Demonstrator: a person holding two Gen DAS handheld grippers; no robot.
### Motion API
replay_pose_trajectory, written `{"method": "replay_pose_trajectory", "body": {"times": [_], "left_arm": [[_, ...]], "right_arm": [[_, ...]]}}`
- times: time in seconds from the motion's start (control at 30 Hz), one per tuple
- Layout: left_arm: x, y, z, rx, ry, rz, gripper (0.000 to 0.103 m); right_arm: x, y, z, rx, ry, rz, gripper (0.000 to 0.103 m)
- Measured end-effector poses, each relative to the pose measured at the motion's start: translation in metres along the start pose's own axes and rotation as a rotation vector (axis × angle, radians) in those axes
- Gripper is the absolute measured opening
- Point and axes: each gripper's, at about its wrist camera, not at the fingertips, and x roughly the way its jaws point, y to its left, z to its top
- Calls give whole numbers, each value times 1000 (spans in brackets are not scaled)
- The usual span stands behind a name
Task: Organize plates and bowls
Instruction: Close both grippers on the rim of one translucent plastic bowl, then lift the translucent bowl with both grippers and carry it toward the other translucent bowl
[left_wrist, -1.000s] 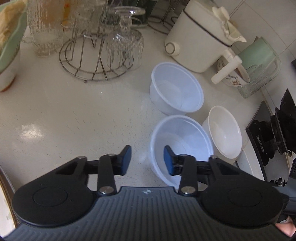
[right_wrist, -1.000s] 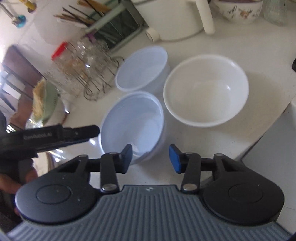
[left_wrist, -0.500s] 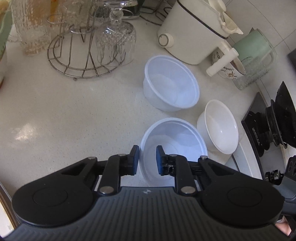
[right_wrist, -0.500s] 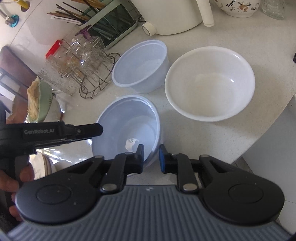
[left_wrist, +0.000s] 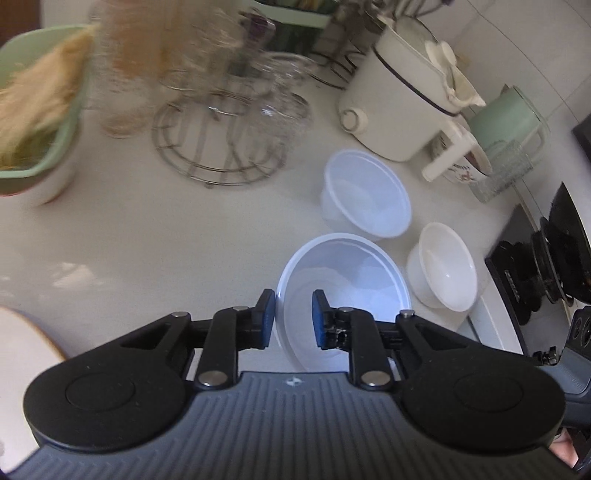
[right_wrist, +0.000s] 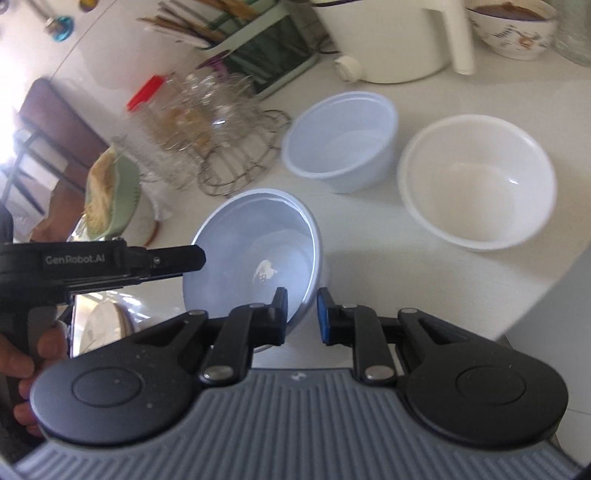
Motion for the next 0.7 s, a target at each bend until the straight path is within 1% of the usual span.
{"method": "replay_pose_trajectory", "body": {"times": [0.17, 0.33, 0.53, 0.6, 0.7], "left_arm": [[-15, 25, -9, -45, -8, 47, 24], [-16, 46, -18, -77, 20, 77, 24], [-13, 55, -20, -71, 48, 97, 24], [-11, 56, -21, -61, 55, 107, 24], [-6, 56, -21, -43, 76, 115, 24]], "right_arm": [[12, 26, -1, -56, 14, 26, 20], [27, 44, -5, -90, 54, 38, 20], [41, 55, -8, -97, 88, 24, 22], [46, 60, -10, -119, 112, -4, 22], [52, 63, -11, -114, 130, -17, 22]]}}
